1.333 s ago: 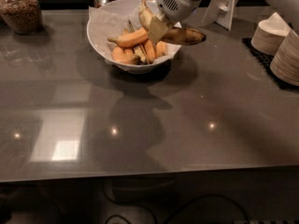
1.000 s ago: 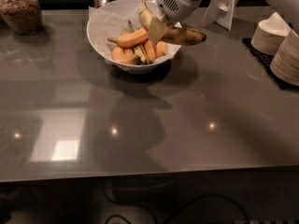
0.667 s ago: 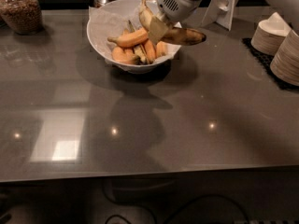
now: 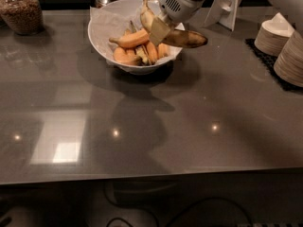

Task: Pick banana from white bowl

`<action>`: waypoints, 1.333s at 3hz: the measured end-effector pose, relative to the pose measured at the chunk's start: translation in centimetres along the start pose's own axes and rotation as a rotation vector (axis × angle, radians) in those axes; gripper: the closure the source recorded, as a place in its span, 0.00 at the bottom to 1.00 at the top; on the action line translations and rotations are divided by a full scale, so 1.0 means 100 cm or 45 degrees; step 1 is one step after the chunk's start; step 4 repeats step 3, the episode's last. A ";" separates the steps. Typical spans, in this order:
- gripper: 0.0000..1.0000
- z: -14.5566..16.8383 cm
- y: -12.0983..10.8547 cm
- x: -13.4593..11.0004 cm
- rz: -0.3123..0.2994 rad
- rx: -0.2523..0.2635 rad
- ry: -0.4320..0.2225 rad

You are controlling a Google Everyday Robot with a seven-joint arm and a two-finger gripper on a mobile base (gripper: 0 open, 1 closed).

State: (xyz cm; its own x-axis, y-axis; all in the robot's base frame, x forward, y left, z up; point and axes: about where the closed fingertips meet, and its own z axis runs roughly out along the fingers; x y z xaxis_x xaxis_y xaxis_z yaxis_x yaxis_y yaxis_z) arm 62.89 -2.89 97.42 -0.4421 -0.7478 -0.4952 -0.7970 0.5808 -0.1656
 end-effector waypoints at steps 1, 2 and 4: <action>0.11 0.000 0.000 0.000 0.000 0.000 0.000; 0.00 0.000 0.000 0.000 -0.001 0.000 0.000; 0.00 0.000 0.000 0.000 -0.001 0.000 0.000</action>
Offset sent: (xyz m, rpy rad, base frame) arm 0.0000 0.0000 0.0000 0.0000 0.0000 0.0000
